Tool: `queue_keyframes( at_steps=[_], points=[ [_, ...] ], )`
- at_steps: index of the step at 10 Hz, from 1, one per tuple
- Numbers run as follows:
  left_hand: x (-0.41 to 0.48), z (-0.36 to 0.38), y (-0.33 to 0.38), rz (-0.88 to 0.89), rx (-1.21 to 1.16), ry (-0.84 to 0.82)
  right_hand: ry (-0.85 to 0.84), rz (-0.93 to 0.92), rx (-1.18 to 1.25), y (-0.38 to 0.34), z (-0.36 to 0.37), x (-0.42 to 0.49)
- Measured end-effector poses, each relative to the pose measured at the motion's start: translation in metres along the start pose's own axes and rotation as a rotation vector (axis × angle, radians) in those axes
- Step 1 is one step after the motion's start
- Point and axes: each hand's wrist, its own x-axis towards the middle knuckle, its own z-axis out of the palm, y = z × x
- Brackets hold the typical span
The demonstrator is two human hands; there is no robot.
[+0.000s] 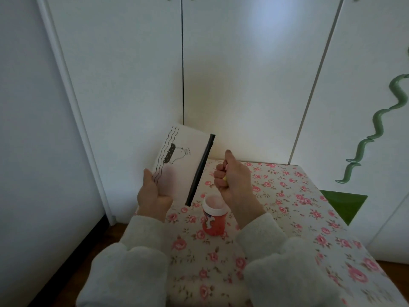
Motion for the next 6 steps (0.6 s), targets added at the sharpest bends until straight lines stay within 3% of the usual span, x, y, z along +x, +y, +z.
queue_keyframes(
  at_steps=[1, 2, 3, 4, 6],
  points=[
    [0.018, -0.011, -0.016, -0.043, -0.064, -0.084, -0.036, -0.352, -0.485, 0.007, -0.003, 0.001],
    [0.030, -0.015, -0.025, -0.058, -0.085, -0.081, -0.192, -0.779, -1.109, 0.011, -0.010, 0.002],
    [0.025, -0.015, -0.025, -0.074, 0.014, -0.015, -0.411, -0.883, -1.574, 0.010, -0.014, -0.001],
    [0.026, -0.014, -0.029, -0.062, 0.010, -0.020, -0.496, -0.896, -1.780, 0.009, -0.016, -0.002],
    [0.031, -0.015, -0.033, -0.108, -0.052, -0.029, -0.551, -0.855, -1.928, 0.002, -0.013, -0.010]
  ],
)
